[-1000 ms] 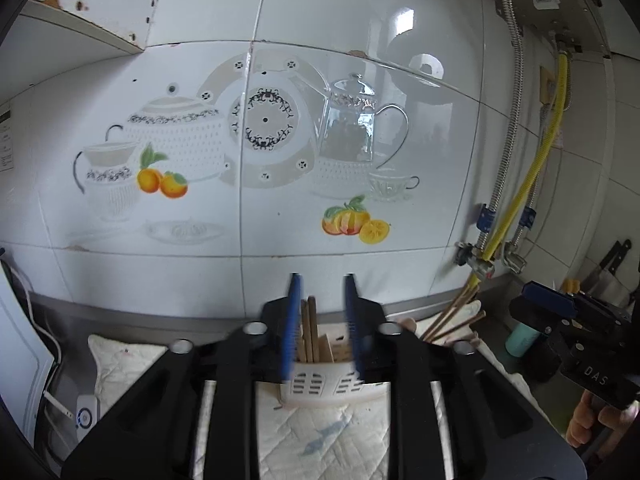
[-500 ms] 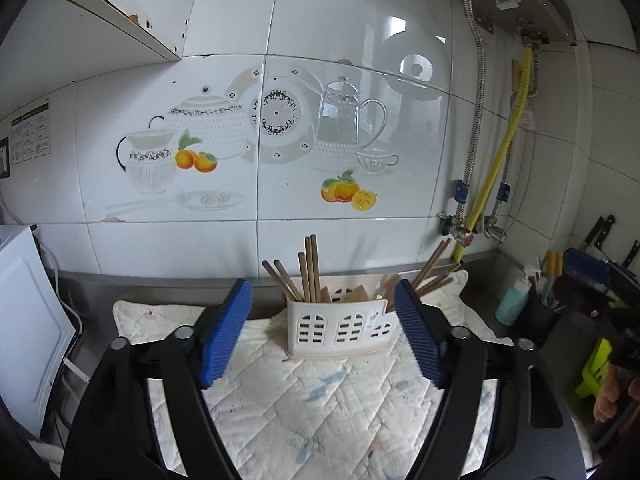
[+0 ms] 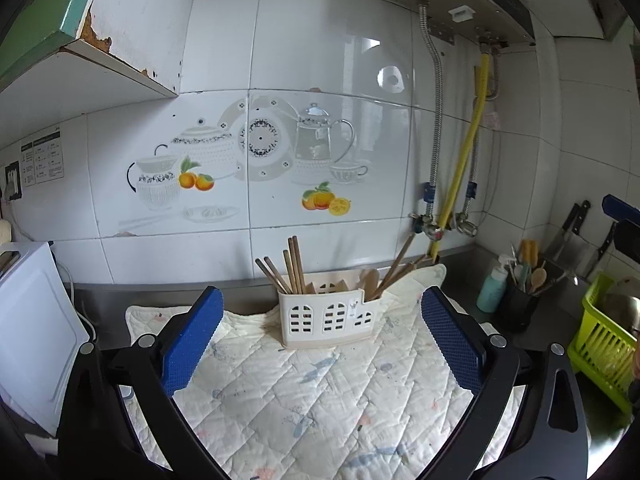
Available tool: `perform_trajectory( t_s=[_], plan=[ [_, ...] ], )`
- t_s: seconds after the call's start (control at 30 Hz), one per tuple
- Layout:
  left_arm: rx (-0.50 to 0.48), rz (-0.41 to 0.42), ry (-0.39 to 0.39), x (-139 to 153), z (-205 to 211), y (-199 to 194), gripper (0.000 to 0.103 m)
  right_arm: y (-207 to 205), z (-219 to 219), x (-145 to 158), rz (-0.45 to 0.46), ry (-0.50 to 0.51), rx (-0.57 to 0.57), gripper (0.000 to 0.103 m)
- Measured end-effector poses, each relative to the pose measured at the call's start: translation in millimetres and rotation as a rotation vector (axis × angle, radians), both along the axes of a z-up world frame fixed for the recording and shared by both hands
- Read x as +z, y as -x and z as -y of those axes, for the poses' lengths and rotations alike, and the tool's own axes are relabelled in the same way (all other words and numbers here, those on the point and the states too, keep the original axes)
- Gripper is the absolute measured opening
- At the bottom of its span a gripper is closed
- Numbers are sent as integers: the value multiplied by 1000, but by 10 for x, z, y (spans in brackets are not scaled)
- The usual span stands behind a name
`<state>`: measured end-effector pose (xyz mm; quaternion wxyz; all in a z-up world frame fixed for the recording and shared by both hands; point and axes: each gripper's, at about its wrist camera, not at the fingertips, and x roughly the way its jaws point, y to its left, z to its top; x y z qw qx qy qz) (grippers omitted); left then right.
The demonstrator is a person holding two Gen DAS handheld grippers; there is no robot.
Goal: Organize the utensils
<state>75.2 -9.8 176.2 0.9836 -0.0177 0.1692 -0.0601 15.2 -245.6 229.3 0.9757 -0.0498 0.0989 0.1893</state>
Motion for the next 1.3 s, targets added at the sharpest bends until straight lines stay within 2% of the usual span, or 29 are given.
perform_trajectory(
  t_s=[0.23, 0.6, 0.87, 1.3],
  plan=[
    [-16, -47, 21, -232, 6, 128, 98, 54, 22, -362, -67, 4, -26, 94],
    [50, -105, 29, -693, -126, 243, 98, -57, 55, -1113, -214, -34, -92, 95],
    [80, -140, -23, -942, -111, 255, 98, -93, -67, -1403, -236, 7, -135, 95],
    [121, -207, -45, -1278, -137, 237, 98, -163, -217, -1765, -319, -25, -110, 95]
  ],
)
